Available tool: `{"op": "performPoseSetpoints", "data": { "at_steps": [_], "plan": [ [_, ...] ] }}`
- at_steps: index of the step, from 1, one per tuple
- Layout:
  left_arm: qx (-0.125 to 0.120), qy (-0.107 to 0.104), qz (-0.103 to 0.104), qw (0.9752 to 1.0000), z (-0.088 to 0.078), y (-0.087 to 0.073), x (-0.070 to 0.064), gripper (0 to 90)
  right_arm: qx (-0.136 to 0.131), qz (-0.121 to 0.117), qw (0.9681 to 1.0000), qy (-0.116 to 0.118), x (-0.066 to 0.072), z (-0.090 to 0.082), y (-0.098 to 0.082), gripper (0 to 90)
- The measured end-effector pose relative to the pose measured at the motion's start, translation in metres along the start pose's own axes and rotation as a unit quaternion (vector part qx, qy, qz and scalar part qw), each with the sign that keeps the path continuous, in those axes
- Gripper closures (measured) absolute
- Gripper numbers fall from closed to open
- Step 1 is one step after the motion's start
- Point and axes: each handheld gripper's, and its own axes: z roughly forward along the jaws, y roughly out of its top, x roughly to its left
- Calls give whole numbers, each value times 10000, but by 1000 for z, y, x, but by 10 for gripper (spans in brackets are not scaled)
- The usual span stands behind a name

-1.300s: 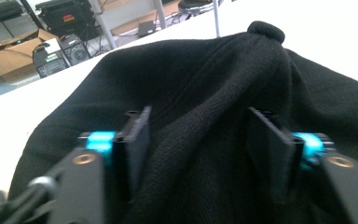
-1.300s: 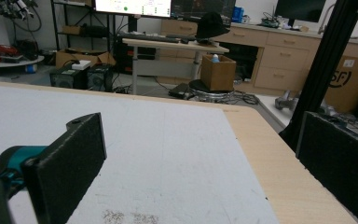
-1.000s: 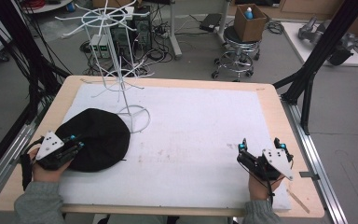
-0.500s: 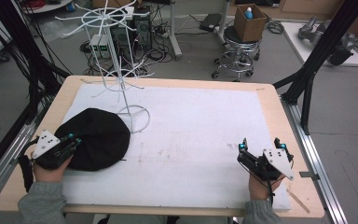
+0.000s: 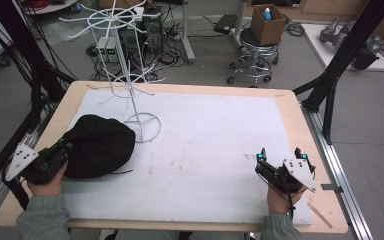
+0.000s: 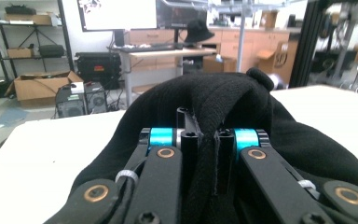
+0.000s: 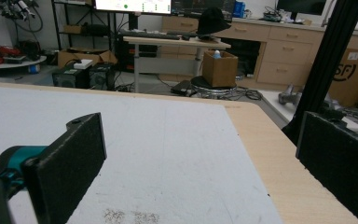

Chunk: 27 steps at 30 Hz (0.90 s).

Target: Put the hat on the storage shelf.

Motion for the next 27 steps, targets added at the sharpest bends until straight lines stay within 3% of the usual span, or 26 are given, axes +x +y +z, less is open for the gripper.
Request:
{"op": "performPoseSetpoints", "data": {
  "at_steps": [1,2,4,10,15,18,24,25,27],
  "plan": [
    [-109,9,-132,9999,-1,0,1,856,-8,-2,10000,3,0,0,0,5],
    [-109,9,-132,9999,-1,0,1,856,-26,-22,10000,14,0,0,0,5],
    [-460,198,-399,9979,-8,4,2,855,-8,-37,10000,31,0,0,0,5],
    [-809,357,-336,9955,-15,11,-1,855,-14,4,10000,42,0,0,0,6],
    [-1114,580,-303,9916,-24,19,-1,855,14,31,10000,74,-1,0,0,6],
    [-1267,675,-360,9890,-30,24,2,855,14,37,9999,96,-1,1,0,6],
    [-1427,732,-389,9863,-38,31,7,854,10,43,9999,123,-1,0,0,6],
    [-1512,791,-449,9843,-41,32,7,854,12,46,9999,130,-1,0,0,6],
    [-1557,819,-489,9832,-42,33,8,854,20,57,9999,130,-1,0,0,6]
  ]
}}
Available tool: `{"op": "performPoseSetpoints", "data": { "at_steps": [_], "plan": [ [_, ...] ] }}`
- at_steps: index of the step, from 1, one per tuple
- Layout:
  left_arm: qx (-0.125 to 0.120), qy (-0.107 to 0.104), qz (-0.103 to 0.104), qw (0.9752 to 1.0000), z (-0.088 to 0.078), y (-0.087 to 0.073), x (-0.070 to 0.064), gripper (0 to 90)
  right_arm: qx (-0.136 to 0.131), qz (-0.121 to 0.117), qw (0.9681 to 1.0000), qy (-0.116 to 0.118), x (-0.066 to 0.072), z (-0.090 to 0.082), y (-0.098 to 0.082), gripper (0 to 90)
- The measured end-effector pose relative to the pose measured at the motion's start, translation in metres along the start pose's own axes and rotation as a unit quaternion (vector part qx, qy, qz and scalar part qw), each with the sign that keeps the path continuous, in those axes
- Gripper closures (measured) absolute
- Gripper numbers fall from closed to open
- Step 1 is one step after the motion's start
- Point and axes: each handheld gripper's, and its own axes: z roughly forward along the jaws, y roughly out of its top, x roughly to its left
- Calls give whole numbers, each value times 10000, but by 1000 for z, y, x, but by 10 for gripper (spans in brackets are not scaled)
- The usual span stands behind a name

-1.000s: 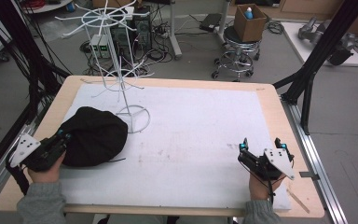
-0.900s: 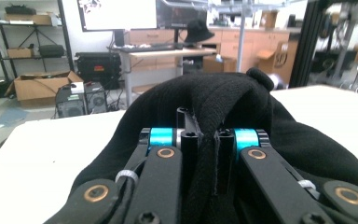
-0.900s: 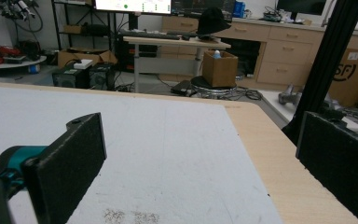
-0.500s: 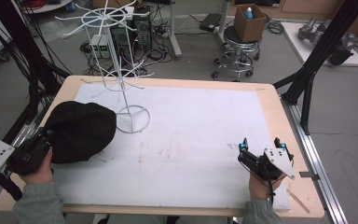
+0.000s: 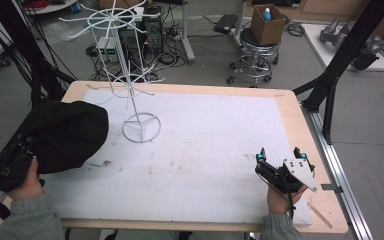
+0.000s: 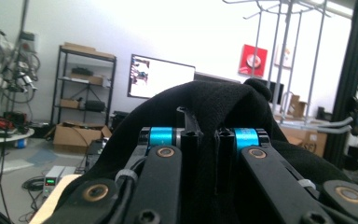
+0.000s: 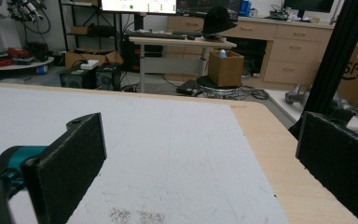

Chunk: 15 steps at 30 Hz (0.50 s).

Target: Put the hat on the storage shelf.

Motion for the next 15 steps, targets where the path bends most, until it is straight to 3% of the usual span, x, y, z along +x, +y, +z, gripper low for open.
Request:
{"op": "performPoseSetpoints", "data": {
  "at_steps": [4,9,10,15],
  "plan": [
    [-82,131,96,9998,-2,4,-4,854,-33,4,10000,6,0,0,0,6],
    [-211,278,363,9987,-3,14,-20,854,-2,7,10000,25,-1,0,0,6],
    [-270,388,455,9978,-4,19,-26,854,-13,13,10000,38,-1,1,0,6],
    [-357,541,407,9971,-7,25,-26,854,-20,24,10000,32,-1,0,0,6]
  ]
}}
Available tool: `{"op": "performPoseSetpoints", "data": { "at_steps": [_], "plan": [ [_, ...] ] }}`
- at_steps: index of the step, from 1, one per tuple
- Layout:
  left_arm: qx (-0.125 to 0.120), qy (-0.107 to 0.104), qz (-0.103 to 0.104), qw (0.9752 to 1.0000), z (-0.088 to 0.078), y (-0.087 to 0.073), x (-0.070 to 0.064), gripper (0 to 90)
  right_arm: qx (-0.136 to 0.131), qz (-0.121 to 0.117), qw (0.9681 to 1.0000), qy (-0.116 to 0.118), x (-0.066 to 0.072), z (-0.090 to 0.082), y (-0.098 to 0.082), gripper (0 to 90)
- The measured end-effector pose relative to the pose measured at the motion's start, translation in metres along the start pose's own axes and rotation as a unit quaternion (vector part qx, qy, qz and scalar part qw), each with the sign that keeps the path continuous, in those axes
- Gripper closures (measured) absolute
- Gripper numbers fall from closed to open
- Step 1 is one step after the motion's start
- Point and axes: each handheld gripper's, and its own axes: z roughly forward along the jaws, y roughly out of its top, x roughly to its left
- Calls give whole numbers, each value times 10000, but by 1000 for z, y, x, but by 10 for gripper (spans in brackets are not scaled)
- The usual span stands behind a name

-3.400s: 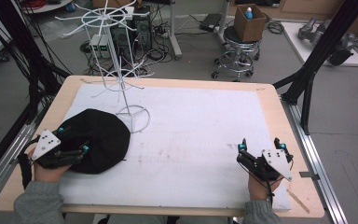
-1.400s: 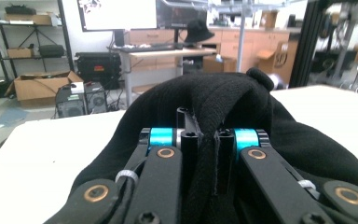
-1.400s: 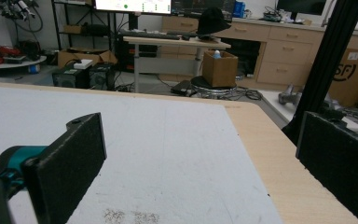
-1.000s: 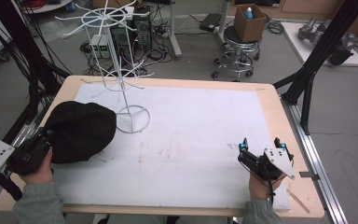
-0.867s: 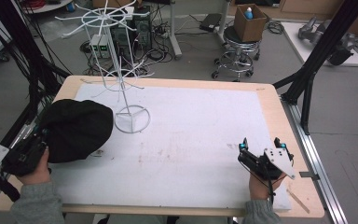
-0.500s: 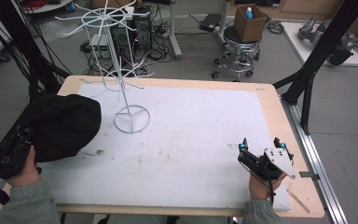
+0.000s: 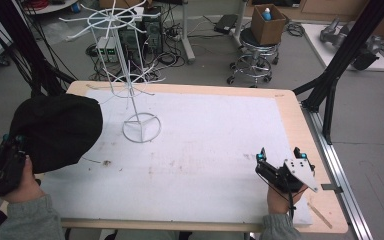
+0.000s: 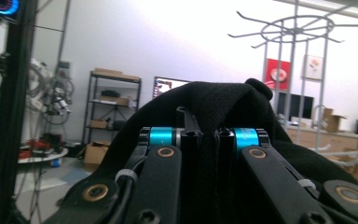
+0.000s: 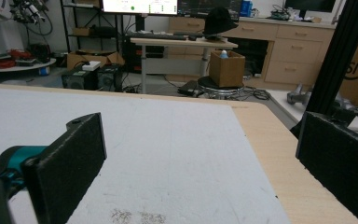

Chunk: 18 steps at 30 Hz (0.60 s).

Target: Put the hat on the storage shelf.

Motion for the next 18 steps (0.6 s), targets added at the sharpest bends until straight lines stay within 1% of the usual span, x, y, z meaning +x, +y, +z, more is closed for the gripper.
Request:
{"op": "performPoseSetpoints", "data": {
  "at_steps": [1,3,6,8,10,12,16,18],
  "plan": [
    [-7,77,-70,9999,-1,1,2,854,-1,-12,10000,-1,0,0,0,6],
    [-30,99,-127,9999,-1,1,3,854,-8,-2,10000,16,0,0,0,6],
    [-57,108,-139,9998,-2,1,3,854,-14,-9,10000,10,0,1,0,6],
    [-93,143,-88,9998,-2,2,0,854,-5,4,10000,7,0,1,0,6],
    [-133,143,-82,9998,-2,5,-2,854,-7,8,10000,8,0,1,0,6],
    [-189,187,-105,9996,-3,10,-4,854,-4,-10,10000,5,0,0,0,6],
    [-220,232,-151,9994,-5,13,-4,854,-20,-4,10000,11,0,0,0,6],
    [-278,279,-181,9991,-6,18,-6,854,-16,-16,10000,3,0,0,0,6]
  ]
}}
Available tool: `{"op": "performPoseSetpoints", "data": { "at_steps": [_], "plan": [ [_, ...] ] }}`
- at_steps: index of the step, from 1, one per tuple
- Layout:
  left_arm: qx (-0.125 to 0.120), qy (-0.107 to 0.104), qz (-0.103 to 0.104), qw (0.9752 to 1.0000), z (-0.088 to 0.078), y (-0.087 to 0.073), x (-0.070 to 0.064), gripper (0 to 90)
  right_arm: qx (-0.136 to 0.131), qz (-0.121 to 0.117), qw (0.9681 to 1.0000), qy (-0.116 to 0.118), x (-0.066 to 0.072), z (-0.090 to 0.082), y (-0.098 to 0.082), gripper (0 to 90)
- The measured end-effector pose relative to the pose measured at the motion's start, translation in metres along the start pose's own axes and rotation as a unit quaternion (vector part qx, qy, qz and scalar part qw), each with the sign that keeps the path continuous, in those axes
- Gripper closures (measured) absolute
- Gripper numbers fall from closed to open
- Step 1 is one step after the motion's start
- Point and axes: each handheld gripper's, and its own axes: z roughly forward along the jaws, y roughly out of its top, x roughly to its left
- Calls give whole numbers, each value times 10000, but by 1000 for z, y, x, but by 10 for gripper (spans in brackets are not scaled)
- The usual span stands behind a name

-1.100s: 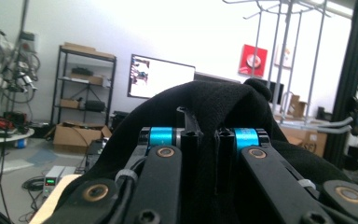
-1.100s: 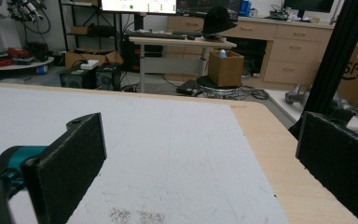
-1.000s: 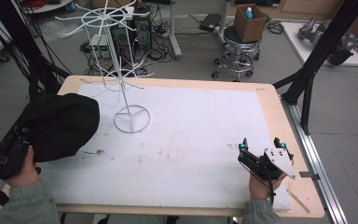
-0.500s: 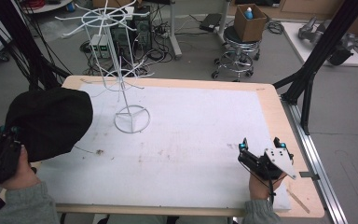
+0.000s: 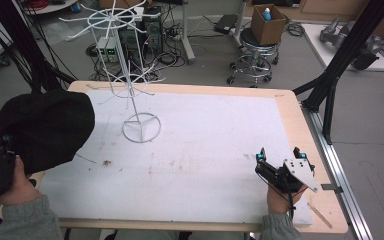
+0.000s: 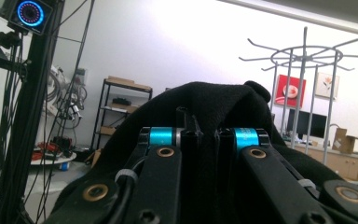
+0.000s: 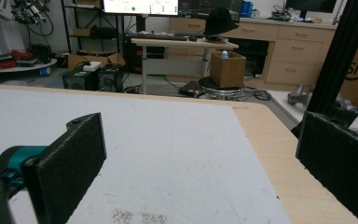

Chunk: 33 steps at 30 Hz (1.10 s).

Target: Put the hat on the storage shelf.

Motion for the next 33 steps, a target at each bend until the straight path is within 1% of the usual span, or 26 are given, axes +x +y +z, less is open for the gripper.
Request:
{"op": "performPoseSetpoints", "data": {
  "at_steps": [2,3,6,7,9,11,12,14,18,20,21,22,25,27,28,30,31,33],
  "plan": [
    [1,8,29,10000,0,1,-1,854,15,8,10000,-1,0,0,0,6],
    [-7,24,83,10000,0,3,-3,854,19,-12,10000,-2,0,0,0,6],
    [-48,32,102,9999,0,5,-7,854,33,9,10000,7,0,1,0,6],
    [-63,32,85,9999,0,6,-8,853,21,-12,10000,-5,0,1,0,6],
    [-147,18,46,9999,0,9,-10,854,12,25,10000,-4,0,1,0,5],
    [-172,30,26,9998,0,10,-10,854,13,31,10000,-6,0,1,0,6],
    [-213,47,-52,9997,1,12,-11,854,12,29,10000,-6,0,1,0,6],
    [-227,66,-72,9997,1,12,-11,854,27,17,10000,7,1,1,0,6],
    [-271,34,-137,9995,6,12,-15,854,7,0,10000,25,1,2,0,6],
    [-344,46,-158,9993,9,14,-20,854,3,4,10000,30,1,2,0,6],
    [-344,46,-158,9993,9,14,-20,854,3,4,10000,30,1,2,0,6],
    [-391,42,-201,9990,11,15,-23,854,10,72,10000,50,1,3,0,6],
    [-456,24,-234,9987,13,18,-27,854,2,57,10000,54,1,4,0,6],
    [-520,17,-291,9982,13,19,-30,853,-4,61,10000,65,1,3,0,6],
    [-555,29,-382,9977,14,19,-33,853,-2,71,10000,69,1,3,0,6],
    [-558,29,-401,9976,14,18,-35,853,-26,79,9999,64,0,4,0,6],
    [-586,65,-362,9976,15,17,-40,853,-27,72,9999,68,0,4,0,6],
    [-598,68,-370,9975,15,16,-41,853,-5,82,9999,83,1,3,0,6]
  ]
}}
